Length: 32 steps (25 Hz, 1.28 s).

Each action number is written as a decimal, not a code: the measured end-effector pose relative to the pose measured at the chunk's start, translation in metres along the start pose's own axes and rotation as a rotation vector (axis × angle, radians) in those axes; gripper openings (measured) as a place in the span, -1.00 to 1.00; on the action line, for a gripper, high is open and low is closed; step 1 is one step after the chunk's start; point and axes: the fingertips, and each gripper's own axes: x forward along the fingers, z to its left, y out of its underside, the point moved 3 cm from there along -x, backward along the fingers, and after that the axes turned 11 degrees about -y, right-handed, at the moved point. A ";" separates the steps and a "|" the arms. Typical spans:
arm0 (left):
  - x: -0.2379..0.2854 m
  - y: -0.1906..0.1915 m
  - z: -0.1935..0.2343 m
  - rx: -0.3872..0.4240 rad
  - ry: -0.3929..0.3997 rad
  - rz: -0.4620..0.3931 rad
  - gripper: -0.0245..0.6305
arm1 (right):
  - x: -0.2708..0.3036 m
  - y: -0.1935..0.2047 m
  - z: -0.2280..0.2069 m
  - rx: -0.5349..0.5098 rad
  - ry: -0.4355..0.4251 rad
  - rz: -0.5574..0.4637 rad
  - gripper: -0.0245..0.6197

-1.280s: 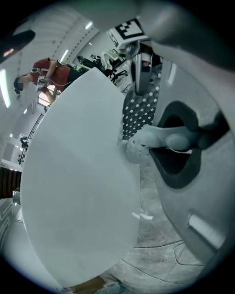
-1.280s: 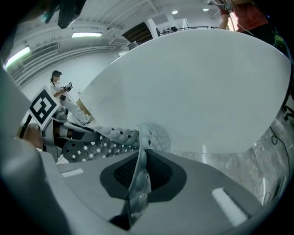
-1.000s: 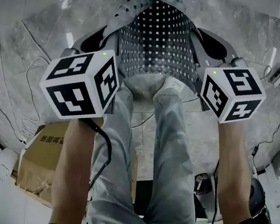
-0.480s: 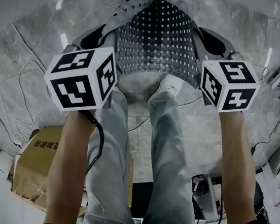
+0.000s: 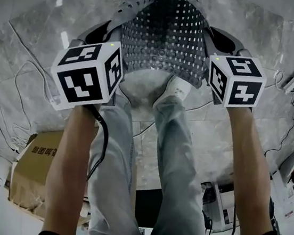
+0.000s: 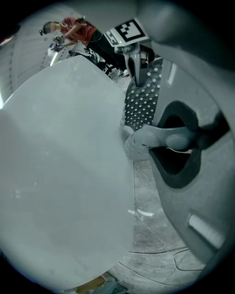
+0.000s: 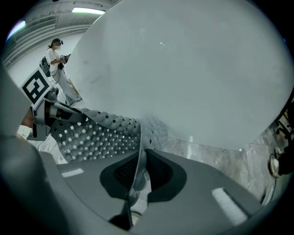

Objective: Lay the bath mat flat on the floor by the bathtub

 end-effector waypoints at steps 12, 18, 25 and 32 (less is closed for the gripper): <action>0.027 0.028 0.022 -0.015 -0.061 0.064 -0.84 | 0.025 0.026 -0.031 -0.025 0.082 0.099 -0.85; 0.042 0.044 0.035 0.010 -0.101 0.115 -0.83 | 0.031 0.036 -0.041 -0.030 0.106 0.132 -0.85; 0.064 0.066 0.053 0.069 -0.150 0.191 -0.82 | 0.042 0.052 -0.059 -0.035 0.150 0.180 -0.85; 0.086 0.085 0.065 0.242 -0.180 0.264 -0.78 | 0.050 0.070 -0.079 0.001 0.186 0.226 -0.85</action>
